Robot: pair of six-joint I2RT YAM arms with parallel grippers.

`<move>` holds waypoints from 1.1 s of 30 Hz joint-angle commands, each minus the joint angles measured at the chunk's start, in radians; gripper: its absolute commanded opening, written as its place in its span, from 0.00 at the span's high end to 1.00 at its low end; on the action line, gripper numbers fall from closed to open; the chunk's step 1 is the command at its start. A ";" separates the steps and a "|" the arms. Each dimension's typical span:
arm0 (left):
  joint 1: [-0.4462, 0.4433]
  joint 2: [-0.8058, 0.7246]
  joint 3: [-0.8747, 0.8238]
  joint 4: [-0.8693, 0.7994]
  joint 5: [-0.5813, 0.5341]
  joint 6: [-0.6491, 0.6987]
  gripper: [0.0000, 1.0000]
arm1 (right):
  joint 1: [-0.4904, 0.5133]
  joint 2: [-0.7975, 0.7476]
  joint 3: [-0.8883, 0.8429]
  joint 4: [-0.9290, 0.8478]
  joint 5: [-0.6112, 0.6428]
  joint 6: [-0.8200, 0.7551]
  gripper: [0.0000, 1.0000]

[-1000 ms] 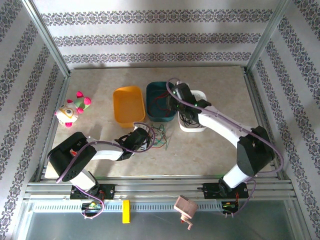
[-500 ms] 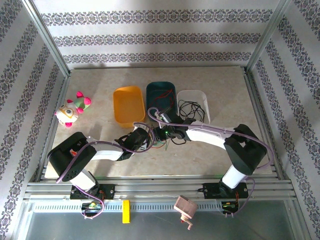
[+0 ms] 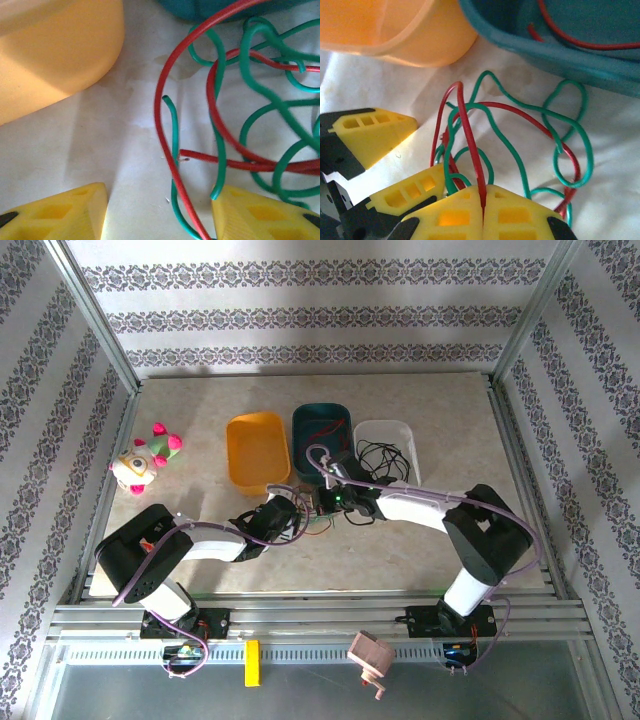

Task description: Untangle the cables

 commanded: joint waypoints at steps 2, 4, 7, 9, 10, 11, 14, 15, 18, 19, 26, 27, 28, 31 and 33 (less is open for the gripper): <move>-0.005 0.019 0.020 -0.012 0.000 0.003 0.44 | -0.023 -0.067 -0.031 0.087 0.019 0.075 0.99; -0.005 0.029 0.028 -0.017 0.004 0.002 0.44 | -0.028 -0.089 -0.036 0.090 0.047 0.090 0.99; -0.005 0.037 0.038 -0.023 0.002 0.002 0.45 | -0.031 -0.124 -0.050 0.099 0.105 0.121 1.00; -0.005 0.039 0.040 -0.024 0.005 0.004 0.45 | -0.032 -0.148 -0.061 0.102 0.135 0.129 1.00; -0.006 0.038 0.040 -0.024 0.005 0.003 0.45 | -0.033 -0.160 -0.069 0.102 0.150 0.131 1.00; -0.005 0.035 0.038 -0.026 0.005 0.003 0.45 | -0.031 -0.170 -0.075 0.101 0.163 0.130 1.00; -0.007 0.019 0.020 -0.012 0.002 0.001 0.46 | -0.032 -0.179 -0.086 0.090 0.171 0.122 1.00; -0.007 0.011 0.013 -0.004 0.001 0.001 0.45 | -0.032 -0.175 -0.089 0.088 0.166 0.119 1.00; -0.007 -0.026 -0.017 0.028 0.000 0.002 0.46 | -0.033 -0.156 -0.088 0.061 0.138 0.117 1.00; -0.007 -0.044 -0.029 0.044 0.000 0.000 0.45 | -0.031 -0.146 -0.088 0.051 0.123 0.112 1.00; -0.007 -0.172 -0.119 0.186 0.027 0.000 0.35 | -0.022 -0.057 -0.063 -0.040 0.070 0.081 0.98; -0.007 -0.179 -0.122 0.198 0.035 0.002 0.33 | -0.021 -0.049 -0.057 -0.052 0.071 0.079 0.96; -0.007 -0.180 -0.122 0.209 0.049 0.005 0.30 | -0.021 -0.039 -0.050 -0.063 0.075 0.079 0.94; -0.007 -0.152 -0.094 0.202 0.091 0.017 0.23 | -0.021 -0.010 -0.019 -0.095 0.071 0.074 0.84; -0.007 -0.126 -0.068 0.188 0.113 0.025 0.19 | -0.019 -0.001 -0.007 -0.104 0.077 0.068 0.76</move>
